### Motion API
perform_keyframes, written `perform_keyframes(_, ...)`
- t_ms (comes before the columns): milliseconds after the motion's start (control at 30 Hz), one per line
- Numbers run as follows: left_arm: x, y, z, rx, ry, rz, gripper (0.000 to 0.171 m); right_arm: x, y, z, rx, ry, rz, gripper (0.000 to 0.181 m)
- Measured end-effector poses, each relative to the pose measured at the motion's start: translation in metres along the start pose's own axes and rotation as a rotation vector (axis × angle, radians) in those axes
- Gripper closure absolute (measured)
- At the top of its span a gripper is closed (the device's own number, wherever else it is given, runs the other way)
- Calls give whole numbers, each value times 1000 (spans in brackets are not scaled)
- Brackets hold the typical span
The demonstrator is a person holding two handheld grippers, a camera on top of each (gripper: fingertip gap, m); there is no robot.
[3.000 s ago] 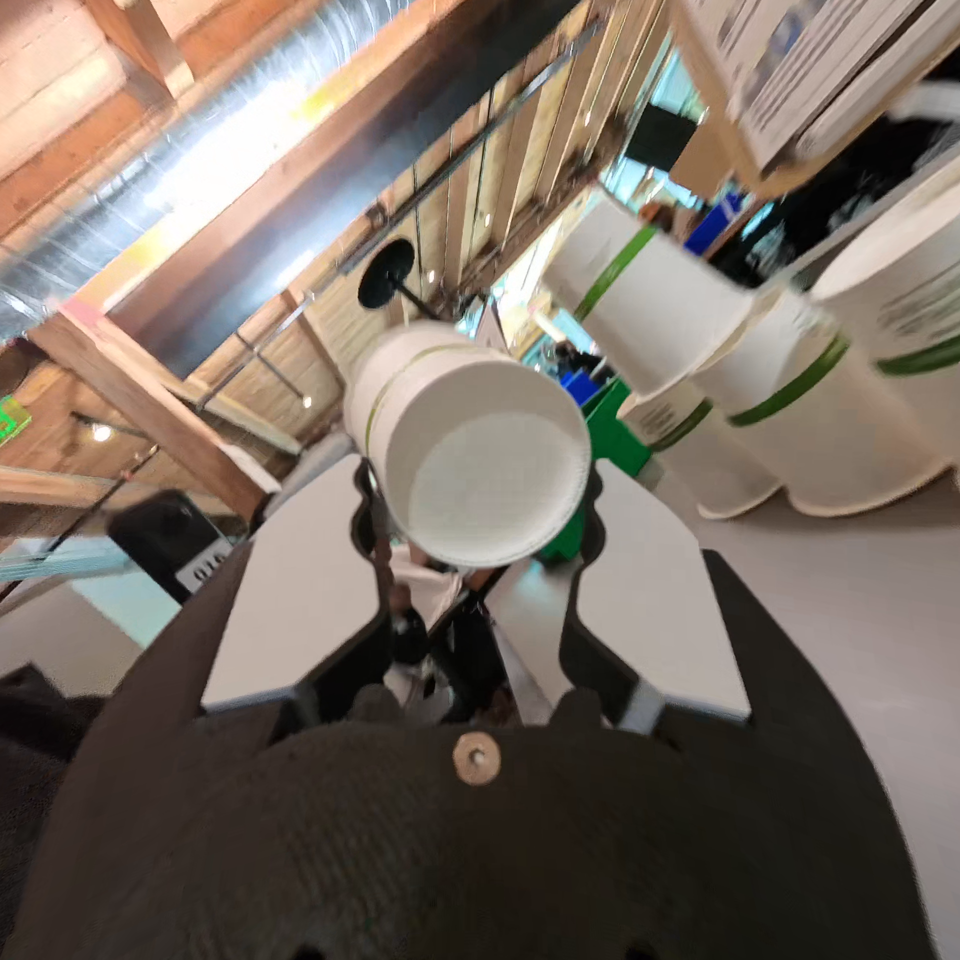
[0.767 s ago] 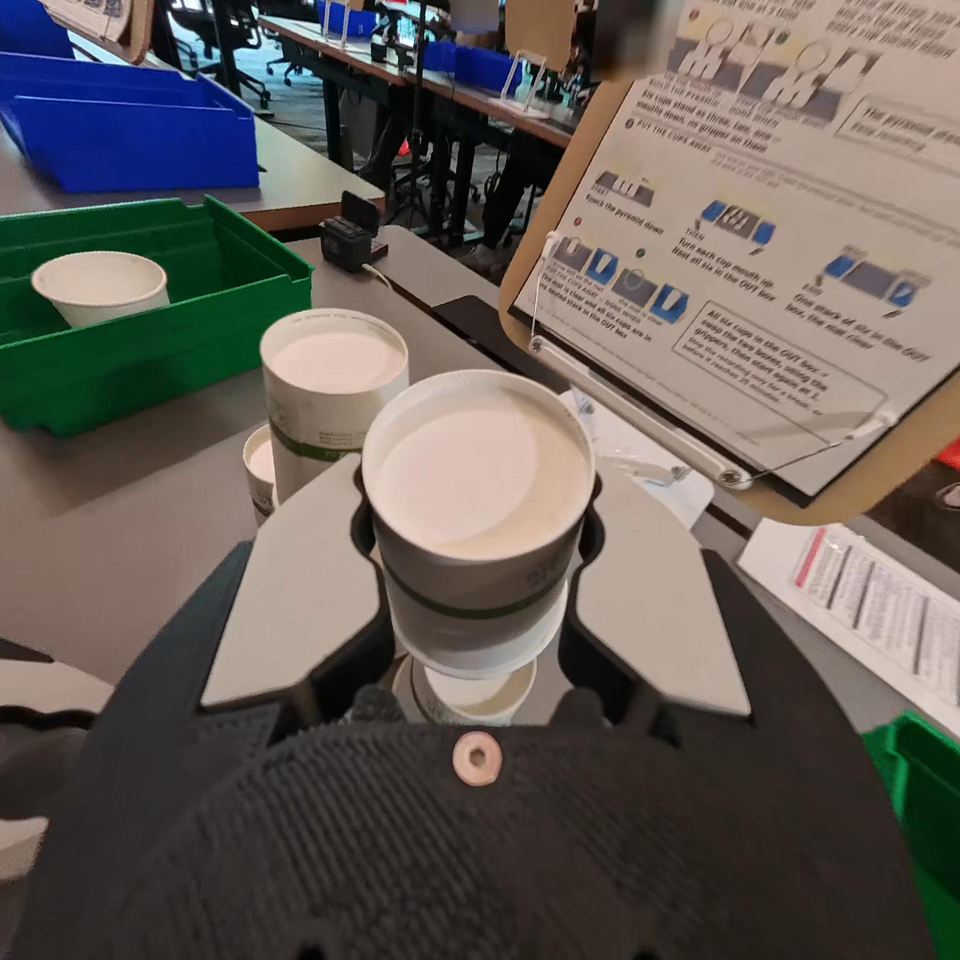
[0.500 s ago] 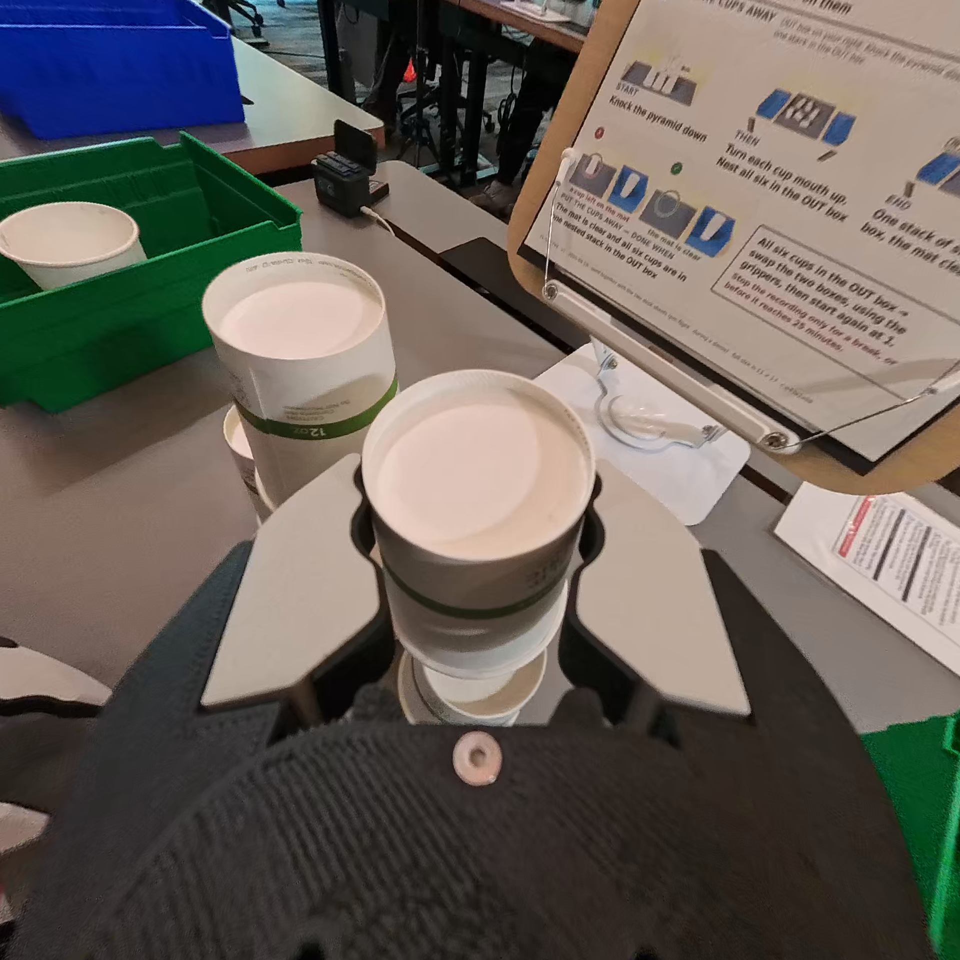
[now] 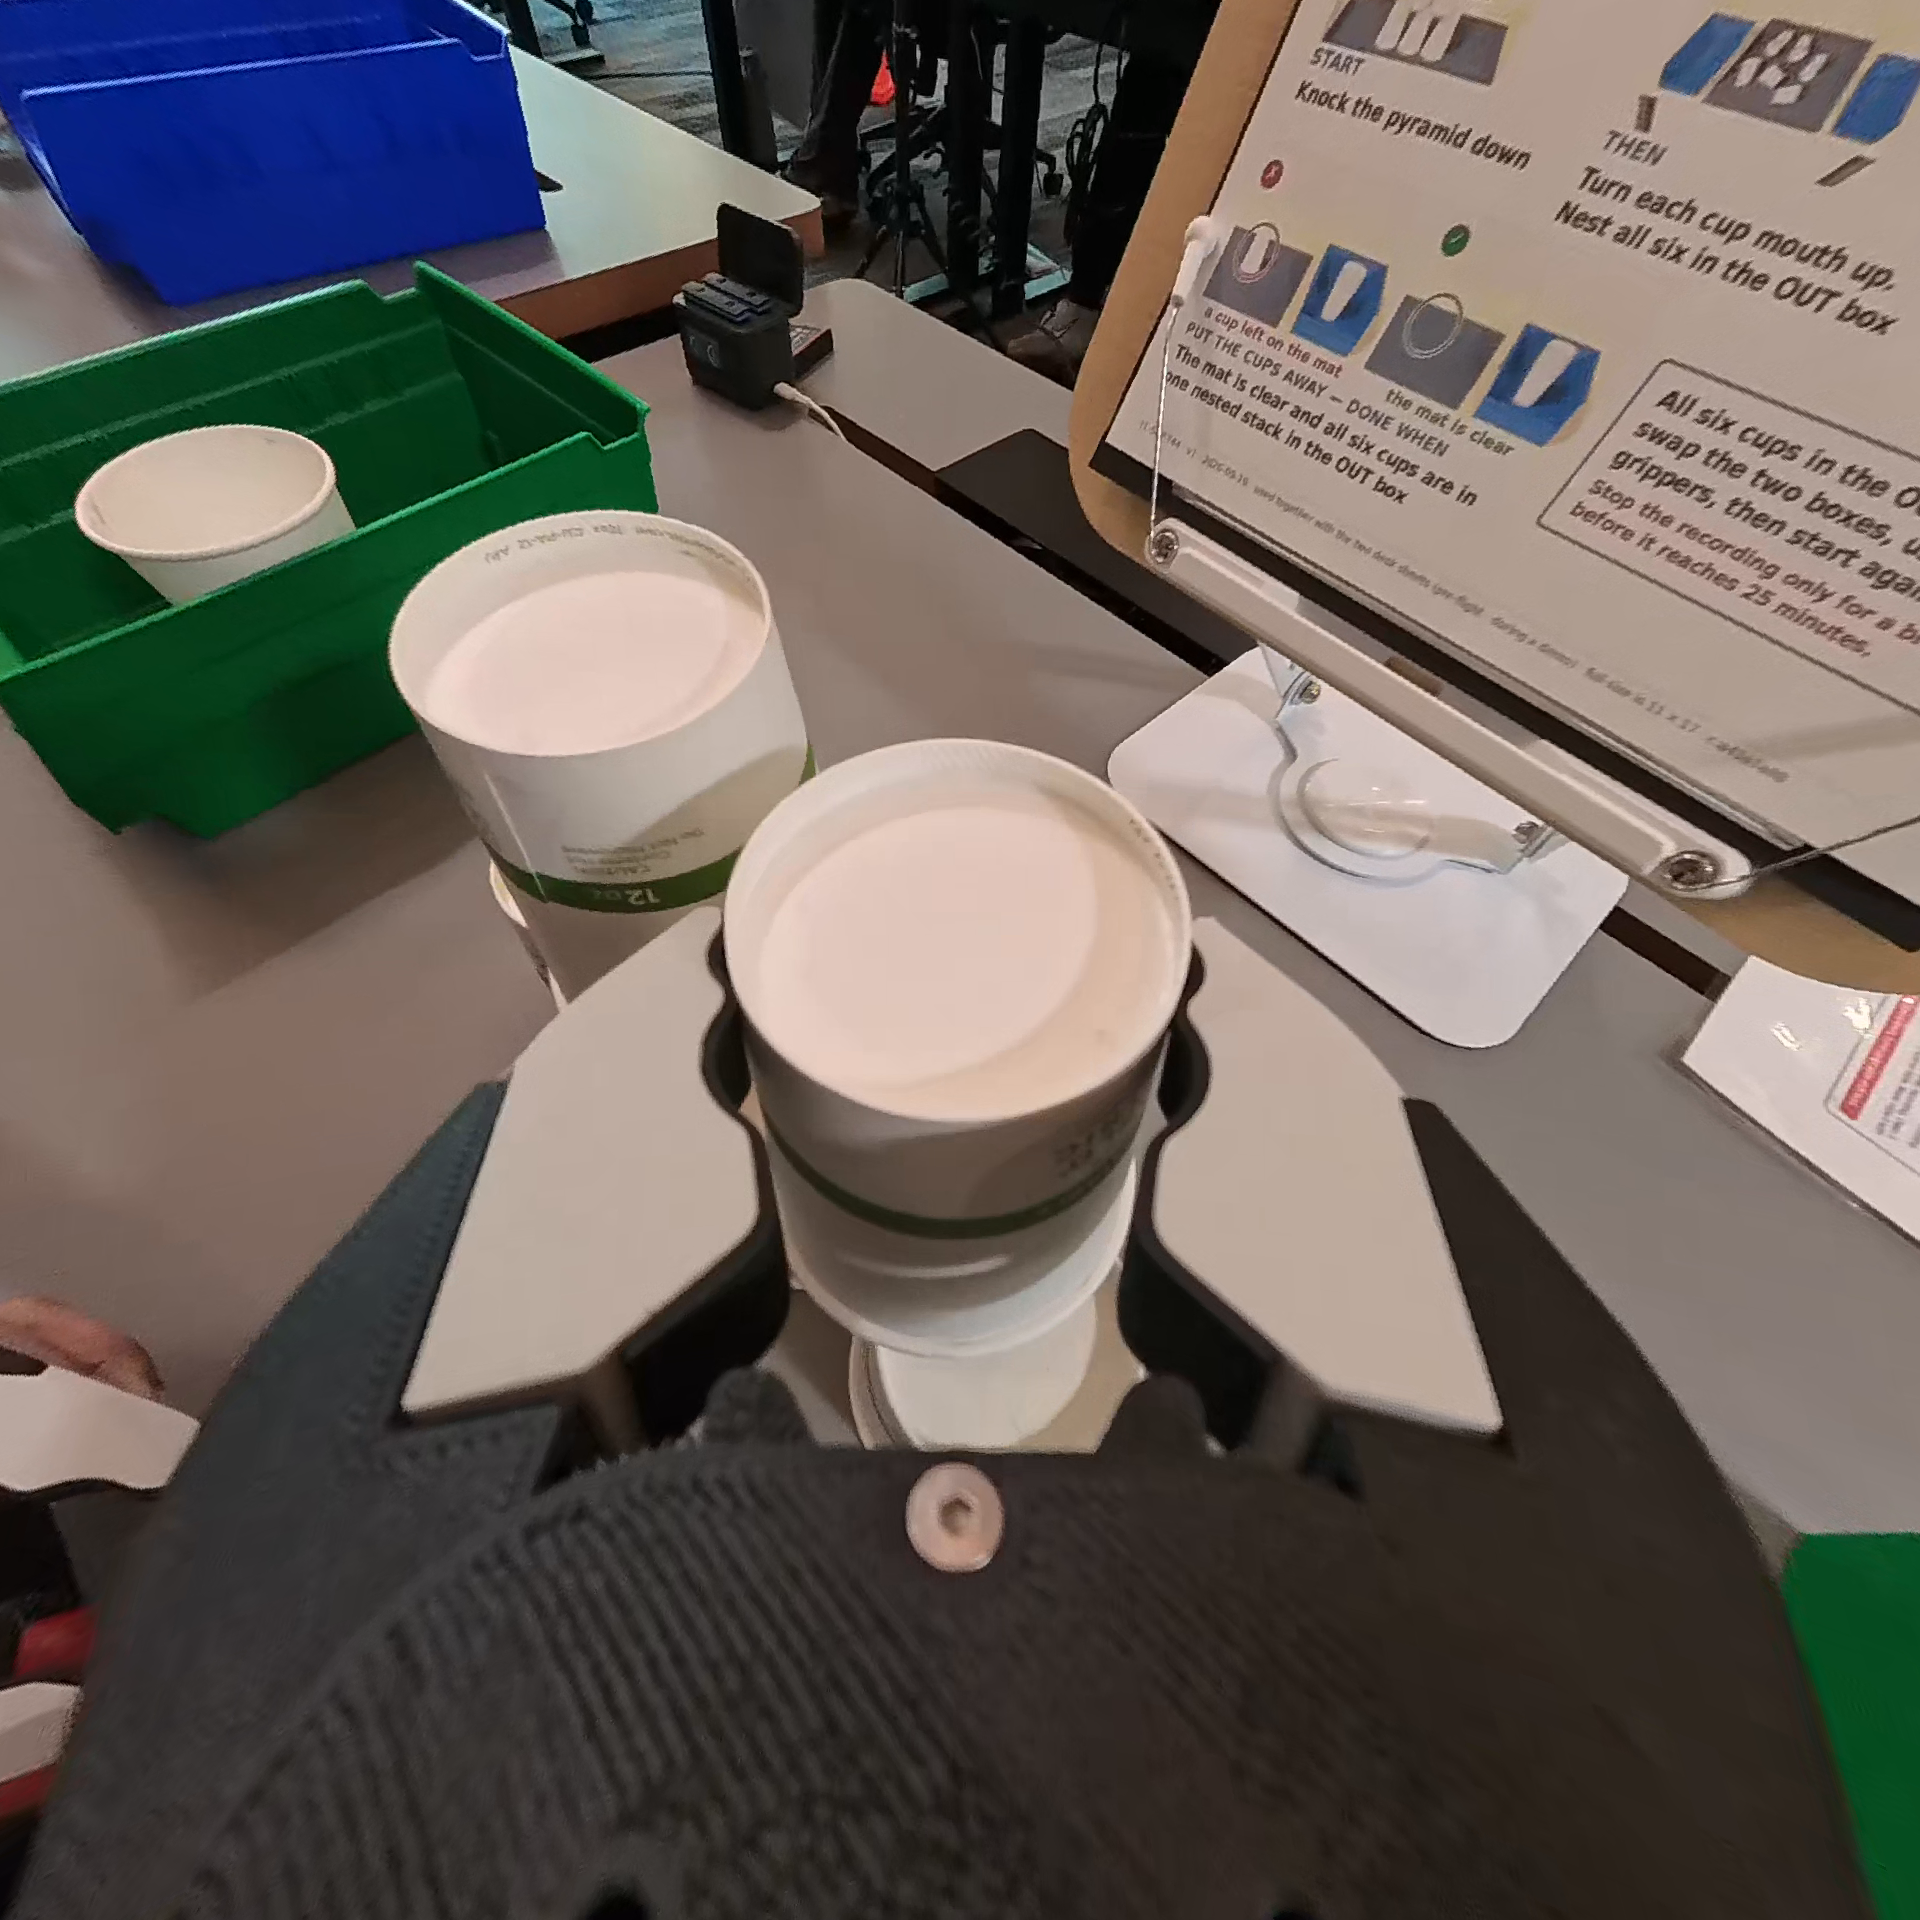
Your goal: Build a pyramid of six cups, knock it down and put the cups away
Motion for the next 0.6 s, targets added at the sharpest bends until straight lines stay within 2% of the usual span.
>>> perform_keyframes(600,1,1,1,15,-30,7,135,1,2,2,-1,0,-1,101)
Point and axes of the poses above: each gripper's, where its closed fingertips meet, y out along the fingers, z out of its underside, x = y × z across the jaws, the point moved 9 cm from there along -y, back along the fingers, and after that the axes turned 5 degrees about -z, right-handed, at the moved point
